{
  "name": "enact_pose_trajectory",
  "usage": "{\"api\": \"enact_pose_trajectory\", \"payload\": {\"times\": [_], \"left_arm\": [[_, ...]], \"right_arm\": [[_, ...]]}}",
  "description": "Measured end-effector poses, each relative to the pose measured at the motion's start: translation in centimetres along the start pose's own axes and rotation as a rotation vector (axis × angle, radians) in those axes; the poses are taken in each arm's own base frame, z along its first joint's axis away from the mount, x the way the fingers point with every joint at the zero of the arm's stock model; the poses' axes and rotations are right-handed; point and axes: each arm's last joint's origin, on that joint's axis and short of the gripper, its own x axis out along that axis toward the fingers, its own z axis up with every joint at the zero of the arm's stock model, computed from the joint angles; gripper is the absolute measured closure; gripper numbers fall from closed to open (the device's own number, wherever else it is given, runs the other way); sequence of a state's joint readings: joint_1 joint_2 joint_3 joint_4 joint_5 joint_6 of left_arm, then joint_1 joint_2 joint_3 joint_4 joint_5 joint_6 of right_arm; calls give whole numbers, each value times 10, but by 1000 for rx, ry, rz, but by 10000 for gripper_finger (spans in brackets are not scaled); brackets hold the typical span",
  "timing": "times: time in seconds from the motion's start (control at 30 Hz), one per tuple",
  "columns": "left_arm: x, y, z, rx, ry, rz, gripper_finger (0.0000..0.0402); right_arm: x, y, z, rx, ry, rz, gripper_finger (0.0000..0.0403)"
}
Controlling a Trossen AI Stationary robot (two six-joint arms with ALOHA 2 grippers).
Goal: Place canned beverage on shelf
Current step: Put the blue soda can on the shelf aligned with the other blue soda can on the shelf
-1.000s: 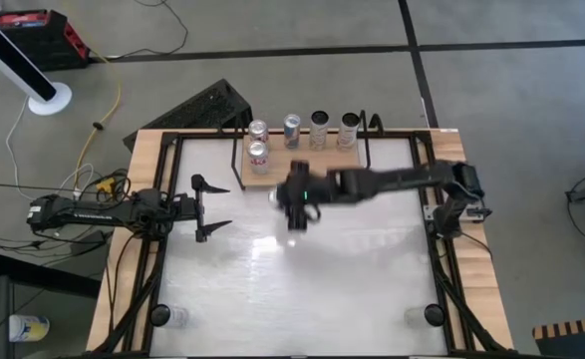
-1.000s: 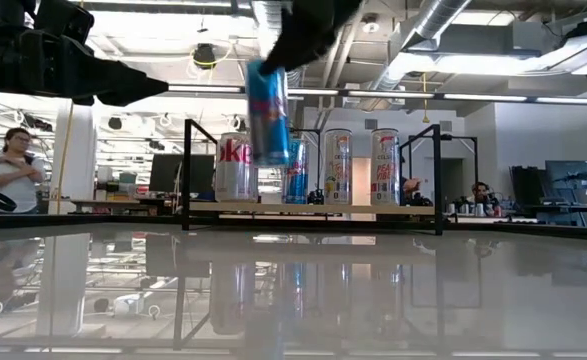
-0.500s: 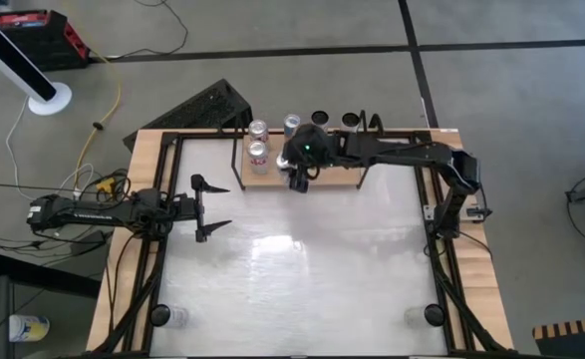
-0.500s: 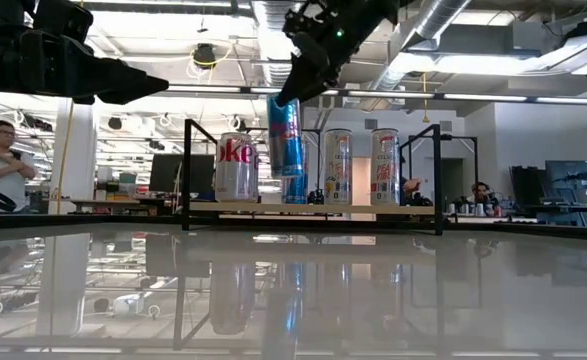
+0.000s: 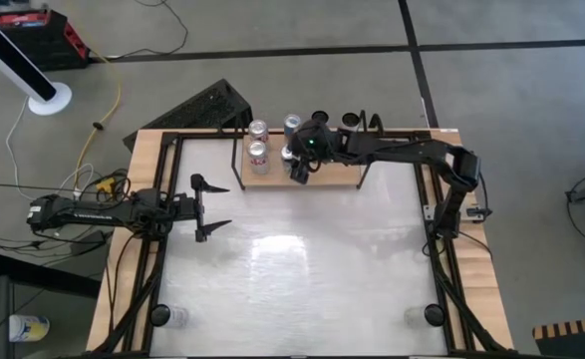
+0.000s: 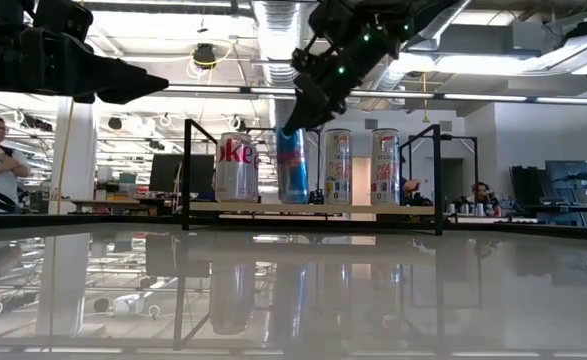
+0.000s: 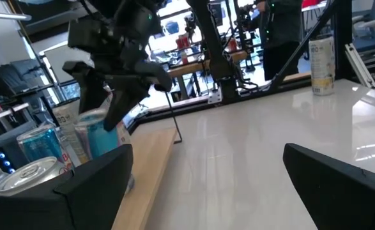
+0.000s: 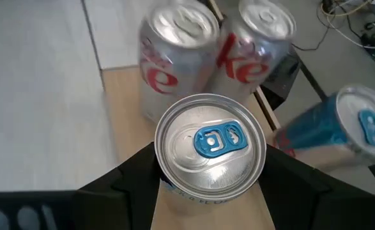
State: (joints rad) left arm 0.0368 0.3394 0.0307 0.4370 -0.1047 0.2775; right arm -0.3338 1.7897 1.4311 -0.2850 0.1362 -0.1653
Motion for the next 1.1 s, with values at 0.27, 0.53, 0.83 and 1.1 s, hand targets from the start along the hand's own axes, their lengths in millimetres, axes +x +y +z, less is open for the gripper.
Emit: {"api": "enact_pose_trajectory", "payload": {"times": [0.27,0.53,0.83,1.1], "left_arm": [[0,0,0,3,1,0,9],[0,0,0,2,1,0,9],[0,0,0,0,0,-3,9],[0,0,0,0,1,-3,9]], "right_arm": [[0,-7,3,14,-28,-17,153],[0,-7,4,15,-36,-16,153],[9,-6,-1,16,-20,-10,153],[12,-7,-3,21,-1,-8,149]]}}
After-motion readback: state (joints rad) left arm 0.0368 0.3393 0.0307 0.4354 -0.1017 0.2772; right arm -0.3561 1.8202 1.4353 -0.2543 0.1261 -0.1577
